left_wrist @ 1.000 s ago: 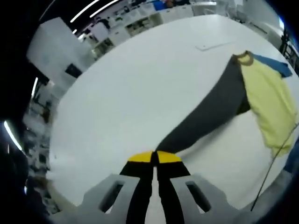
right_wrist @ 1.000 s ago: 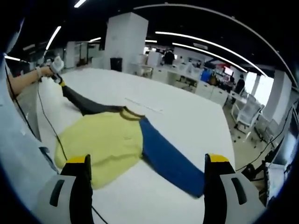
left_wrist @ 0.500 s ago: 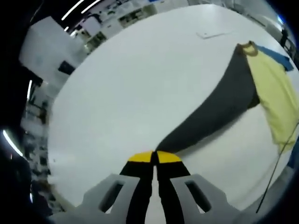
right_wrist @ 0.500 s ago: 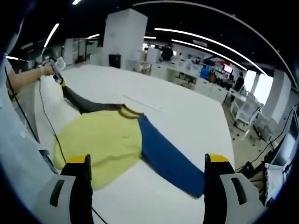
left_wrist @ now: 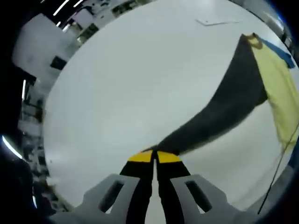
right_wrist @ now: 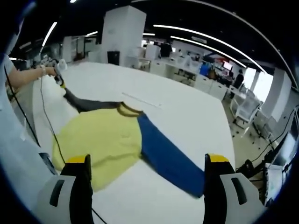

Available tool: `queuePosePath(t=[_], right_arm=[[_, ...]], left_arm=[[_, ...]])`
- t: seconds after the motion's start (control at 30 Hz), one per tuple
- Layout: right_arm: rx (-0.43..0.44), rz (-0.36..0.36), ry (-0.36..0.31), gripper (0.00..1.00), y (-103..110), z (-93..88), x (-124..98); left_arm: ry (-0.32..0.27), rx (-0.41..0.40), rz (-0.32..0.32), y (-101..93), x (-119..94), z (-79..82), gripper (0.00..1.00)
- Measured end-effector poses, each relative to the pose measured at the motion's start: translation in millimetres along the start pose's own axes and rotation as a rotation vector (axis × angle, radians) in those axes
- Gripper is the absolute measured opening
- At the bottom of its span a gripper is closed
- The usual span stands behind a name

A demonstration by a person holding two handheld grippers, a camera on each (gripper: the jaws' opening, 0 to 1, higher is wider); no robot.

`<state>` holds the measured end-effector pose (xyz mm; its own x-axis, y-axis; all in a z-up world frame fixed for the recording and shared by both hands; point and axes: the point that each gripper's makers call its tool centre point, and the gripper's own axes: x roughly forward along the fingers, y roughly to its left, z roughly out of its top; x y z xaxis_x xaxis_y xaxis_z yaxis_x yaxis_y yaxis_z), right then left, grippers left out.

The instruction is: Fold the garment on the visible template until the final outline fits inside the template.

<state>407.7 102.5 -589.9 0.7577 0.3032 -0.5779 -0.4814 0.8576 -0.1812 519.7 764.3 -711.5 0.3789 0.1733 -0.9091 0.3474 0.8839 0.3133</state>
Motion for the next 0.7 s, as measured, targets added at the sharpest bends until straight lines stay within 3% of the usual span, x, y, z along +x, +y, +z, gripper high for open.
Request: queuePosePath(t=[0.27,0.7], right_arm=[[0.000,0.004,0.026,1.00,-1,-1.4,5],[0.004,0.017,0.028,1.00,3,1.8,11]], left_arm=[[0.024,0.007,-0.007,-6.0,23,-3.2,0.00],[0.062,0.001,-0.030,-11.3,36,-20.1,0.00]])
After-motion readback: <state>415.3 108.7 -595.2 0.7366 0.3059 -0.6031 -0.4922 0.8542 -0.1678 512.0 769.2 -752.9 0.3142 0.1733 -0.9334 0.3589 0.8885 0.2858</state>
